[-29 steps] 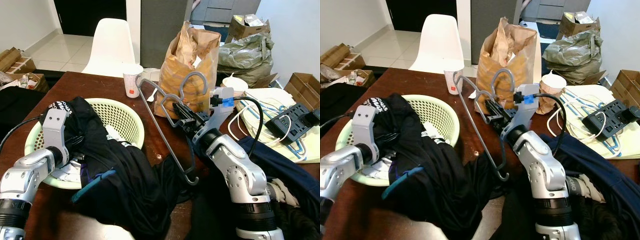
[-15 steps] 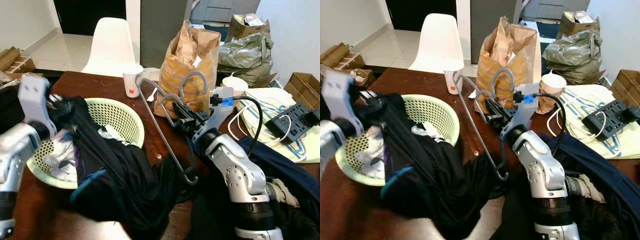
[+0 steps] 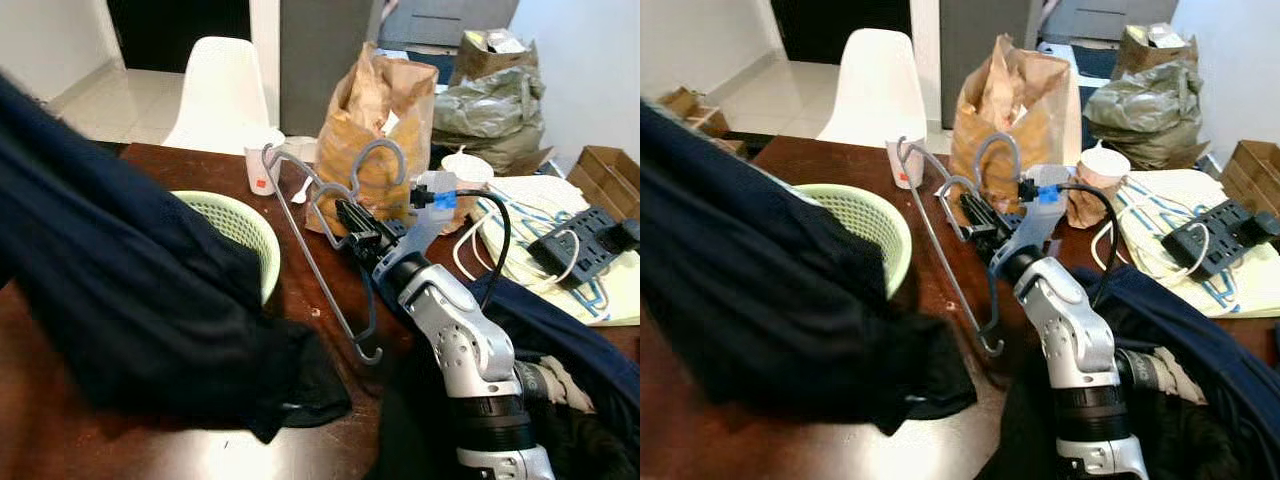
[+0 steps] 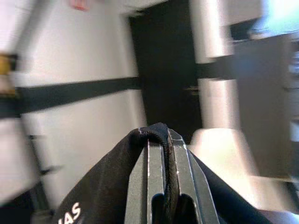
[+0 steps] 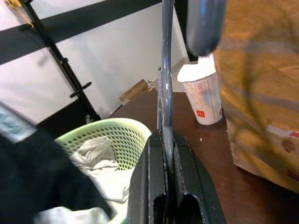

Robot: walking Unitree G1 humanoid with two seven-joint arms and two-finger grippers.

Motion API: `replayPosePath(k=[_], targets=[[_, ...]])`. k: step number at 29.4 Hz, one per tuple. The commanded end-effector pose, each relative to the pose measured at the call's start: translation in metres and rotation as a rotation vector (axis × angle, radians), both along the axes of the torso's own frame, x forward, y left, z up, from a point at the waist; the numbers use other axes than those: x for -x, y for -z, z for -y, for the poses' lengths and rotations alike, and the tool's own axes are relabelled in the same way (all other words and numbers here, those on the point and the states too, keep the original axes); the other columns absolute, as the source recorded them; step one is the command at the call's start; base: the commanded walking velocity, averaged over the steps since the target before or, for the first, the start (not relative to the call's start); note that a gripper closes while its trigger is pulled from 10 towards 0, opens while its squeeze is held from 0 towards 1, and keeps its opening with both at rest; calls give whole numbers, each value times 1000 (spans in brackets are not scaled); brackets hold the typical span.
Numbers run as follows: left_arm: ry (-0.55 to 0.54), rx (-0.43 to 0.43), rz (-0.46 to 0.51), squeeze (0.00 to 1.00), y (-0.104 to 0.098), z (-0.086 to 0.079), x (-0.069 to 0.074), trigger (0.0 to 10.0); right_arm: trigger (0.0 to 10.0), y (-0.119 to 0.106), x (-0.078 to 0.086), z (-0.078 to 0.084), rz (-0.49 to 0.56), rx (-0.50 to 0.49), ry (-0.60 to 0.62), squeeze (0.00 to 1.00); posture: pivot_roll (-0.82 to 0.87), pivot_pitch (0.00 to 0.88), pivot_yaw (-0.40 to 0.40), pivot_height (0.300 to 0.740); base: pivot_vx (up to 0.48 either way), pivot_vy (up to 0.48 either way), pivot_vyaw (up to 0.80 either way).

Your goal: Hang hanger

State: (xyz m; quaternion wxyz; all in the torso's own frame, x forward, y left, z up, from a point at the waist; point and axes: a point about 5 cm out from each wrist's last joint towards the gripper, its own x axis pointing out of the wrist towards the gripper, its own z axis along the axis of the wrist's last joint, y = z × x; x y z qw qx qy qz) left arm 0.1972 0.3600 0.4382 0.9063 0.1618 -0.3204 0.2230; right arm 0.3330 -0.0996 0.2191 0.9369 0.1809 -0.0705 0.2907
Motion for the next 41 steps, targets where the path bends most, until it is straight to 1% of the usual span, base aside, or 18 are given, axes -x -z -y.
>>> replayPosePath(k=[1,3,4,5,7,11,15,17,19,22,23,25,26,27,30,32,37,41], targets=[[-158,-70,141,0,-28,-2,30,0,10000,-1,-2,3,13,-3,14,0,0,63,-41,740,0,0,0],[-201,-92,156,0,-33,-2,37,0,10000,-1,-3,3,14,-4,14,0,-1,63,-41,740,0,0,0],[-303,-123,227,0,-49,-2,57,0,10000,-1,-3,5,17,-3,18,0,-4,62,-41,740,0,0,0],[-303,-123,227,0,-49,-2,57,0,10000,-1,-3,5,17,-3,18,0,-4,62,-41,740,0,0,0],[-368,-140,300,0,-63,-2,74,0,10000,0,-3,7,18,-1,23,0,-7,58,-41,740,0,0,0],[-386,-168,330,0,-69,3,78,0,10000,0,-3,8,19,-2,25,0,-6,56,-41,740,0,0,0],[-360,-183,292,0,-65,7,67,0,10000,0,-3,7,22,-2,24,0,-6,56,-41,740,0,0,0],[-215,-185,126,0,-34,17,21,0,10000,0,-2,6,23,-2,22,0,-10,64,-42,740,0,0,0],[-99,-168,14,0,-5,29,-11,0,10000,0,-2,5,23,0,21,0,-14,67,-41,740,0,0,0],[39,-113,-105,0,32,48,-45,0,10000,1,-1,6,20,3,24,0,-16,71,-39,740,0,0,0],[39,-113,-105,0,32,48,-45,0,10000,1,-1,6,20,3,24,0,-16,71,-39,740,0,0,0],[205,-91,-208,0,67,80,-72,0,10000,1,-1,8,19,5,31,0,-20,76,-35,740,0,0,0],[319,-60,-263,0,91,107,-86,0,10000,1,-1,10,18,5,34,0,-22,82,-32,740,0,0,0],[319,-60,-263,0,91,107,-86,0,10000,1,-1,10,18,5,34,0,-22,82,-32,740,0,0,0],[621,-5,-395,0,146,186,-101,0,10000,0,0,12,16,7,42,0,-27,90,-29,740,0,0,0],[795,1,-466,0,171,233,-98,0,10000,0,1,13,13,7,45,0,-28,94,-28,740,0,0,0],[924,8,-565,0,197,262,-93,0,10000,2,2,13,10,9,47,0,-24,99,-26,740,0,0,0],[996,27,-625,0,209,272,-88,0,10000,3,2,13,8,10,47,0,-22,100,-27,740,0,0,0]])
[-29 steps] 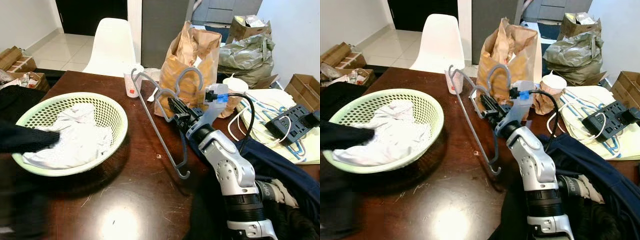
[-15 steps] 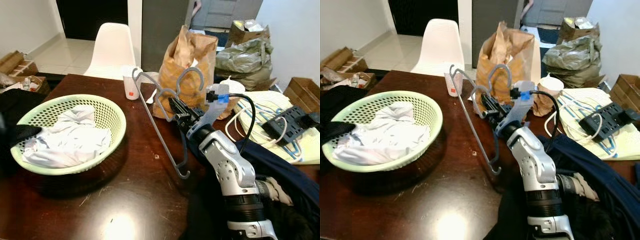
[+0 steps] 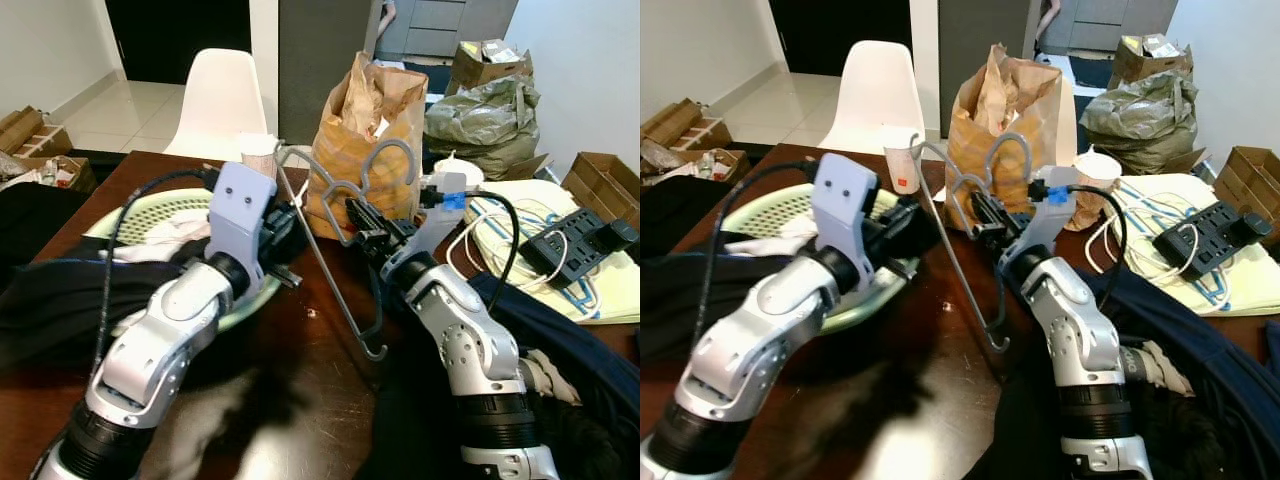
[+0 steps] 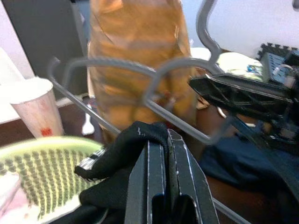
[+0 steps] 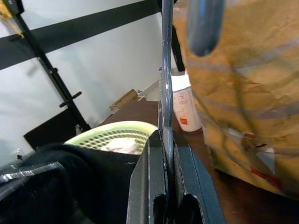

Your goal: Hang hanger

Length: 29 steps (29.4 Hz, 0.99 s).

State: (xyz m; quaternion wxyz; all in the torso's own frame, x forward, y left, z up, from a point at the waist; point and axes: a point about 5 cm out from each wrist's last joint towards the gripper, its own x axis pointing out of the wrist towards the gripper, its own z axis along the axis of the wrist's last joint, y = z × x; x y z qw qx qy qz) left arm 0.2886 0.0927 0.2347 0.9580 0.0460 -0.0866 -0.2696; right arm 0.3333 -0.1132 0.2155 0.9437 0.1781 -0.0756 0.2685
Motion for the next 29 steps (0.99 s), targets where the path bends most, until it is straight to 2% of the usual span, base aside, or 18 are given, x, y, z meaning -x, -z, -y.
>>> replayPosePath(k=[1,3,7,9,10,11,12,14,17,18,19,21,22,23,26,28,29], targets=[[88,-29,-54,0,13,13,8,0,10000,0,2,-1,4,9,-1,0,-19,102,-29,740,0,0,0],[195,-70,-109,0,25,28,20,0,10000,1,2,-1,1,9,-6,0,-17,103,-31,740,0,0,0],[220,-84,-119,0,28,32,24,0,10000,1,2,-1,0,9,-8,0,-19,103,-32,740,0,0,0],[322,-110,-173,0,37,39,36,0,10000,1,1,-1,-3,13,-11,0,-16,104,-35,740,0,0,0],[322,-110,-173,0,37,39,36,0,10000,1,1,-1,-3,13,-11,0,-16,104,-35,740,0,0,0],[370,-130,-198,0,41,40,42,0,10000,2,1,-1,-4,14,-11,0,-18,104,-34,740,0,0,0],[429,-177,-234,0,46,37,50,1725,10000,2,1,-1,-5,15,-11,0,-19,104,-34,740,0,0,0],[500,-246,-278,0,52,30,60,2039,10000,2,1,0,-6,16,-11,0,-19,105,-32,740,0,0,0],[551,-310,-323,0,56,21,70,2078,10000,3,1,-1,-7,18,-11,0,-18,105,-34,740,0,0,0],[557,-319,-332,0,57,19,71,2078,10000,3,1,-1,-7,18,-11,0,-18,105,-34,740,0,0,0],[566,-322,-335,0,56,16,73,1490,10000,3,1,-1,-7,19,-11,0,-18,106,-33,740,0,0,0],[575,-320,-334,0,55,14,75,1490,10000,4,2,-1,-8,19,-11,0,-18,106,-33,740,0,0,0],[577,-313,-341,0,53,12,76,392,10000,4,2,-2,-8,19,-11,0,-19,106,-33,740,0,0,0],[577,-313,-341,0,53,12,76,392,10000,4,2,-2,-8,19,-11,0,-19,106,-33,740,0,0,0],[678,-303,-369,0,43,-2,95,549,10000,3,2,-3,-7,20,-14,0,-18,105,-37,740,0,0,0],[700,-298,-369,0,40,-5,98,549,10000,2,2,-3,-7,20,-15,0,-18,105,-38,740,0,0,0],[699,-278,-361,0,37,-6,98,3176,10000,2,2,-3,-6,20,-16,0,-17,104,-39,740,0,0,0]])
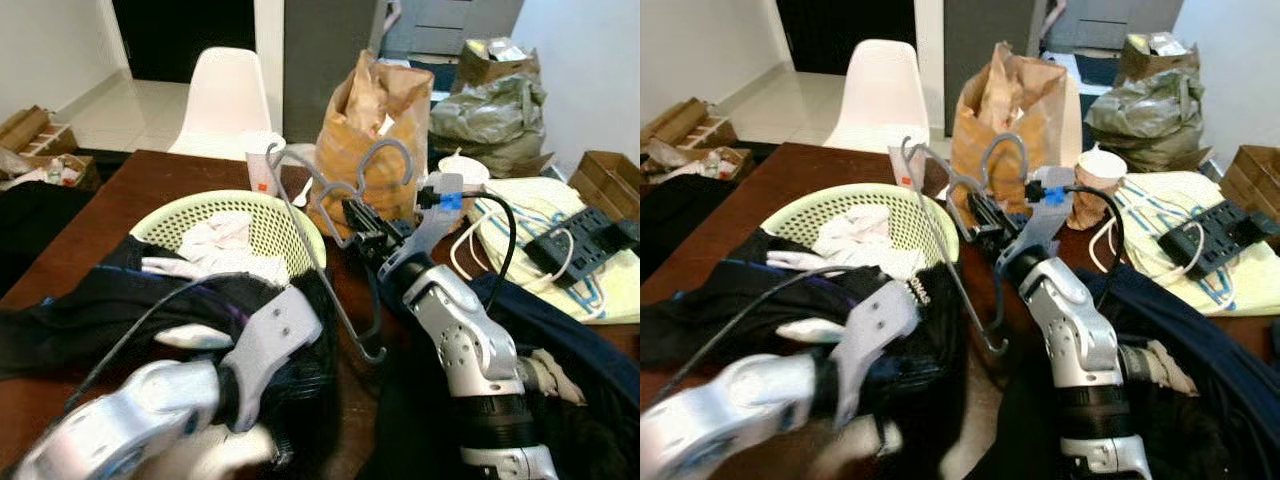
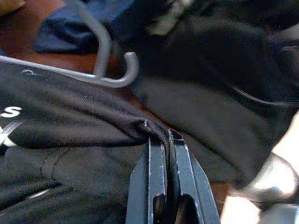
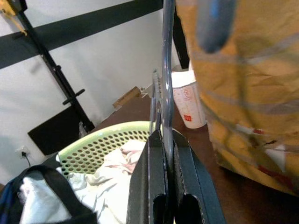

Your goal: Hang hanger

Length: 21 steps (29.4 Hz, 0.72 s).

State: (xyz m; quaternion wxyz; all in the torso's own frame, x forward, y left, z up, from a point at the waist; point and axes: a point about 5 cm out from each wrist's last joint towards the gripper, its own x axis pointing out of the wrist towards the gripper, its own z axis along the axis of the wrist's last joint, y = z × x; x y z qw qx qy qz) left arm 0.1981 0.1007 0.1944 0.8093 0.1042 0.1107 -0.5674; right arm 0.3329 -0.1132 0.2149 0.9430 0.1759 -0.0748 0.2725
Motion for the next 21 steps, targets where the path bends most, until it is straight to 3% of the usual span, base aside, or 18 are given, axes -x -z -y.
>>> replayPosePath(k=[1,2,3,4,5,10,12,18,20,21], targets=[[51,30,-15,0,-5,1,6,3176,10000,1,1,-3,-7,16,-9,0,-17,104,-39,740,0,0,0],[51,30,-15,0,-5,1,6,3176,10000,1,1,-3,-7,16,-9,0,-17,104,-39,740,0,0,0],[37,42,-16,0,-5,0,5,10000,10000,1,1,-4,-6,16,-10,0,-16,102,-40,740,0,0,0],[37,42,-16,0,-5,0,5,10000,10000,1,1,-4,-6,16,-10,0,-16,102,-40,740,0,0,0],[11,77,-29,1000,-5,1,2,10000,10000,1,1,-4,-5,16,-13,0,-20,103,-39,740,0,0,0],[-5,135,-40,1000,-6,2,1,10000,10000,1,1,-4,-5,17,-13,0,-25,103,-39,740,0,0,0],[-50,217,-23,1000,-14,-2,-2,10000,10000,0,1,-2,-3,19,-12,0,-25,103,-39,740,0,0,0],[-102,275,6,1000,-25,-16,-4,10000,10000,0,1,-1,-2,23,-11,0,-21,100,-44,740,0,0,0],[-226,336,76,1000,-39,-37,-15,10000,10000,0,0,-3,1,23,-18,0,-16,98,-47,740,0,0,0],[-226,336,76,1000,-39,-37,-15,10000,10000,0,0,-3,1,23,-18,0,-16,98,-47,740,0,0,0]])
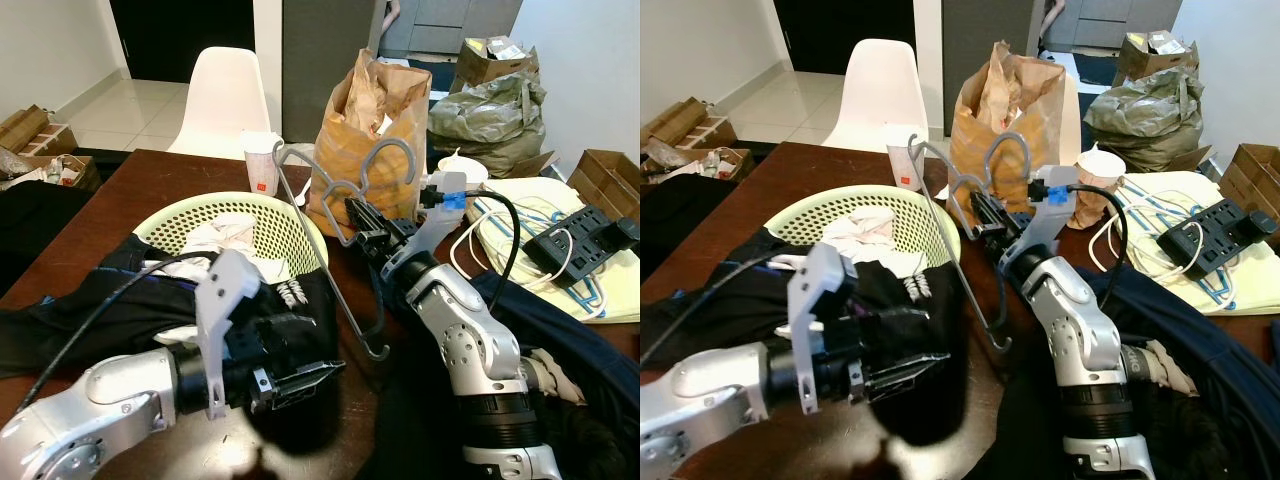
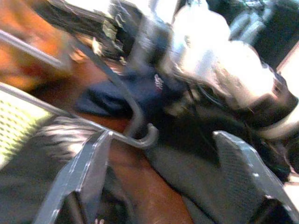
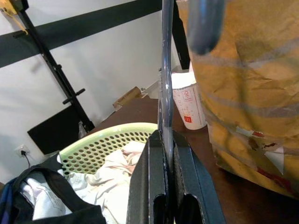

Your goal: Hang hanger

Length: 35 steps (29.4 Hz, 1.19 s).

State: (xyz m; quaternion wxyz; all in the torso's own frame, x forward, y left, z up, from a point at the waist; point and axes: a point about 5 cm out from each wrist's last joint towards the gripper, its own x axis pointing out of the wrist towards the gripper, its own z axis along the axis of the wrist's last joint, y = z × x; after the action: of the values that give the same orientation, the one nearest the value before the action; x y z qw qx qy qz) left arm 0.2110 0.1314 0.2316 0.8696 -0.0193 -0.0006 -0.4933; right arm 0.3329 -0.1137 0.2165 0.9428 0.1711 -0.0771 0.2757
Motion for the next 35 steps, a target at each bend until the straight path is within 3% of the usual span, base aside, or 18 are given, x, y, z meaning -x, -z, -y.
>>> replayPosePath(k=[1,2,4,8,9,11,12,13,14,17,18,24,29,35], targets=[[-83,39,20,1000,-7,-15,-6,10000,10000,1,0,-4,-6,14,-17,0,-16,98,-47,740,0,0,0],[-83,39,20,1000,-7,-15,-6,10000,10000,1,0,-4,-6,14,-17,0,-16,98,-47,740,0,0,0],[-149,95,36,1000,-15,-31,-7,10000,10000,1,0,-5,-5,16,-19,0,-16,97,-47,740,0,0,0],[-227,83,44,1000,-17,-49,-5,10000,10000,1,0,-4,-5,19,-20,0,-20,97,-50,740,0,0,0],[-328,68,39,1000,-16,-60,-11,10000,10000,1,0,-4,-4,20,-21,0,-20,97,-49,740,0,0,0],[-328,68,39,1000,-16,-60,-11,10000,10000,1,0,-4,-4,20,-21,0,-20,97,-49,740,0,0,0],[-453,52,29,1000,-15,-73,-19,10000,10000,1,0,-3,-4,20,-21,0,-19,96,-50,740,0,0,0],[-648,5,10,1000,-9,-94,-30,10000,10000,1,0,-3,-5,21,-21,0,-16,97,-49,740,0,0,0],[-809,-19,-22,333,-2,-113,-37,10000,10000,1,0,-4,-6,21,-23,0,-14,96,-51,740,0,0,0],[-901,-33,-43,333,2,-124,-40,10000,10000,1,0,-5,-6,21,-24,0,-14,96,-51,740,0,0,0],[-954,-50,-53,0,7,-130,-42,10000,10000,1,0,-6,-6,22,-26,0,-17,98,-51,740,0,0,0],[-982,-71,-38,0,11,-133,-45,10000,10000,1,0,-7,-5,22,-28,0,-19,100,-51,740,0,0,0],[-1046,-101,-22,0,18,-148,-71,10000,10000,1,2,-4,-7,29,-23,0,-36,114,-51,740,0,0,0],[-1043,-134,-12,0,16,-151,-85,10000,10000,1,4,-3,-9,31,-19,0,-41,123,-46,740,0,0,0]])
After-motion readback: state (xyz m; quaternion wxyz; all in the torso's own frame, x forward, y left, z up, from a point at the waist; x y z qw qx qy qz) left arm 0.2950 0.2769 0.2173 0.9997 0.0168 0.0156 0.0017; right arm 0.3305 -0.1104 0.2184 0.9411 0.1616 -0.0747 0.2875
